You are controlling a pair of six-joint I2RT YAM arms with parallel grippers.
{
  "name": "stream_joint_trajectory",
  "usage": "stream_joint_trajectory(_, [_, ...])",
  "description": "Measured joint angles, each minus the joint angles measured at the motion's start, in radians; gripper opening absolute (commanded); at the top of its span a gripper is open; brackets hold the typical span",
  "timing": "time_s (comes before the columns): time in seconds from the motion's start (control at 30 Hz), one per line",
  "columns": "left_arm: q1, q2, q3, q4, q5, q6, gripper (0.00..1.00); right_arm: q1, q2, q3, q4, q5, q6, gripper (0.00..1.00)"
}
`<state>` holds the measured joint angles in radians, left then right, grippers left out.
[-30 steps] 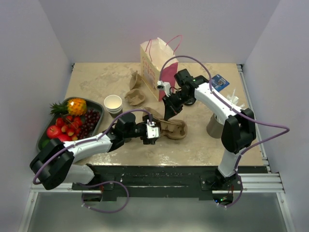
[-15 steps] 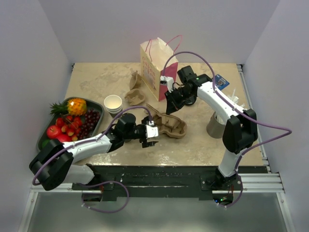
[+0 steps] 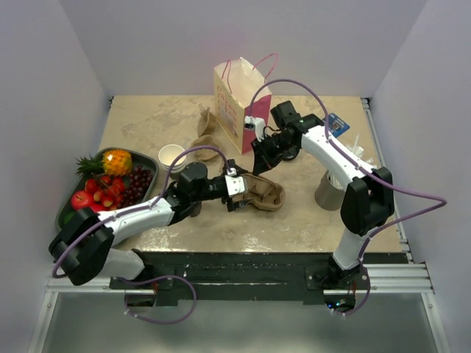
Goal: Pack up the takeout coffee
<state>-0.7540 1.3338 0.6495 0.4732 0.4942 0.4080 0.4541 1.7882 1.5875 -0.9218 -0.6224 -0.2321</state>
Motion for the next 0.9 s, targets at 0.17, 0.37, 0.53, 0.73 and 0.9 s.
stream_joint_trajectory(0.17, [-0.005,0.027,0.002,0.000,0.000,-0.002,0.95,0.004,-0.004,-0.006,0.002,-0.003,0.006,0.00])
stream_joint_trajectory(0.37, [-0.013,0.048,0.002,0.000,0.005,0.000,0.95,0.004,-0.004,-0.006,0.003,-0.009,0.008,0.00])
stream_joint_trajectory(0.53, [-0.013,0.059,0.013,-0.003,0.007,0.007,0.95,0.004,-0.004,-0.006,0.004,-0.008,0.008,0.00])
stream_joint_trajectory(0.73, [-0.014,0.060,0.017,-0.004,0.007,0.008,0.95,0.006,-0.004,-0.006,0.004,-0.017,0.008,0.00])
stream_joint_trajectory(0.9, [-0.014,0.069,0.032,-0.012,0.006,0.030,0.95,0.006,-0.004,-0.006,0.005,-0.020,0.008,0.00])
